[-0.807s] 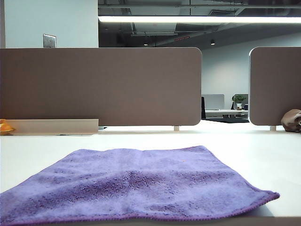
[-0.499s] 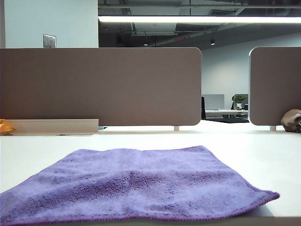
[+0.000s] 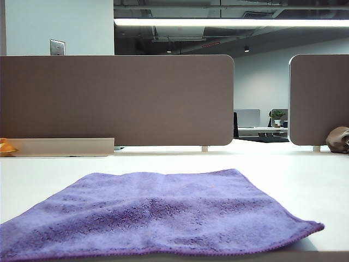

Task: Fold the bottom of the cloth upward, then fold it vertically to form a square shape.

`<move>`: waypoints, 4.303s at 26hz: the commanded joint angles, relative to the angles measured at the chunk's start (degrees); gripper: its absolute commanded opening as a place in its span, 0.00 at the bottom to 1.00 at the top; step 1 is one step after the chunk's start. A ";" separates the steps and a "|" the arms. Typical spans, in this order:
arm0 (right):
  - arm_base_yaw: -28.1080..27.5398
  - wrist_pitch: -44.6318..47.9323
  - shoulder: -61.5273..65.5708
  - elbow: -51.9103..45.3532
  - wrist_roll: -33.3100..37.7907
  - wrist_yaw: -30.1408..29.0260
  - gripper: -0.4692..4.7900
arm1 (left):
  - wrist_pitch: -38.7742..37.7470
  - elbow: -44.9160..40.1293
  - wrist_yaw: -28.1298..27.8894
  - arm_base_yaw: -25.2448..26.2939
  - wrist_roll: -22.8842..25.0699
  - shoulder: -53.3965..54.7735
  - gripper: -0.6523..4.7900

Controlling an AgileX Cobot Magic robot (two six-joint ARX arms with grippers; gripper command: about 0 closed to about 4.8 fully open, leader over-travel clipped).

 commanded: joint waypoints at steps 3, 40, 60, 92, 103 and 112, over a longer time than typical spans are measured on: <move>0.04 -2.16 -0.20 9.01 5.27 0.17 0.09 | 0.50 7.15 -0.13 -0.02 2.80 -0.02 0.11; 0.02 -15.72 -0.15 23.23 29.88 -49.29 0.10 | -32.96 36.85 29.00 -0.02 -4.07 0.02 0.12; 0.07 -34.49 -0.13 27.39 22.49 -39.52 0.11 | -51.74 43.06 22.88 0.02 -7.54 2.58 0.11; 10.43 -40.81 48.22 39.56 12.52 -37.75 0.31 | -51.36 35.26 27.89 -1.09 1.77 46.93 0.19; 18.64 -36.20 57.29 39.56 15.32 -31.91 0.32 | -47.08 35.28 29.05 -3.39 -5.25 46.97 0.19; 18.64 -35.12 66.10 39.54 13.60 -30.51 0.50 | -41.83 35.10 24.22 -11.47 -13.35 50.93 0.25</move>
